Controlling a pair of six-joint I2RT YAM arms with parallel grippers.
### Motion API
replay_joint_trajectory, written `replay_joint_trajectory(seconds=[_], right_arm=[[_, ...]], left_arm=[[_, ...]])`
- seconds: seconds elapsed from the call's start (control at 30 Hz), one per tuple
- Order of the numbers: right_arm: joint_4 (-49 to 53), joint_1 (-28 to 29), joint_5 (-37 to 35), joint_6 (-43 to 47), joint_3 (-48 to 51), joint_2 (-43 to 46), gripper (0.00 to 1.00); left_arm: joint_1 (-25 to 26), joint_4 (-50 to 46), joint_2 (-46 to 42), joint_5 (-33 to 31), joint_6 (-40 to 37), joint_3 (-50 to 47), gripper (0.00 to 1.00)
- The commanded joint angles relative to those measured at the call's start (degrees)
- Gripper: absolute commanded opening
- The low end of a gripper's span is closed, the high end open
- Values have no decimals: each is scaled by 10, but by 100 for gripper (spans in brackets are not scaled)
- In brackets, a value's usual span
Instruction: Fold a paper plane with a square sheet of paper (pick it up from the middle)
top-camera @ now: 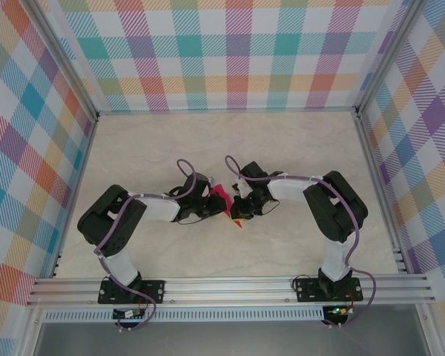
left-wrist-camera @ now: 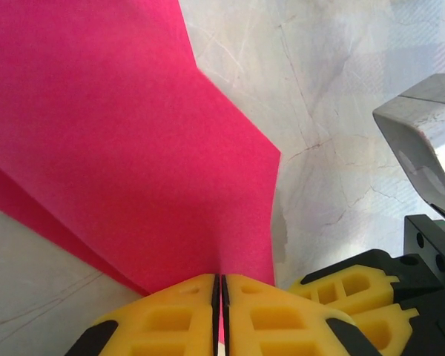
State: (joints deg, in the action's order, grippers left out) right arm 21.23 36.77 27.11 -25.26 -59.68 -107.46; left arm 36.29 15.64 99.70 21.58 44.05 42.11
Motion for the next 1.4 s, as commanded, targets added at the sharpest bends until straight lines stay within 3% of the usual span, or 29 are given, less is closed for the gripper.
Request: replay_joint_trajectory(seconds=[0.0,0.3,0.77,1.37], right_arm=[[13,-2,-15,-7,16,-20,9],[13,-2,-18,-9,18,-21,9],[19,-2,-23,-4,31,-19,9],[15,-3,-28,-4,46,-29,9]], left_arm=[[7,30,-1,15,-10,-2,12],[11,4,14,0,-13,-1,11],[9,-95,19,-100,-66,42,9],[-54,-115,39,-80,-119,65,9]])
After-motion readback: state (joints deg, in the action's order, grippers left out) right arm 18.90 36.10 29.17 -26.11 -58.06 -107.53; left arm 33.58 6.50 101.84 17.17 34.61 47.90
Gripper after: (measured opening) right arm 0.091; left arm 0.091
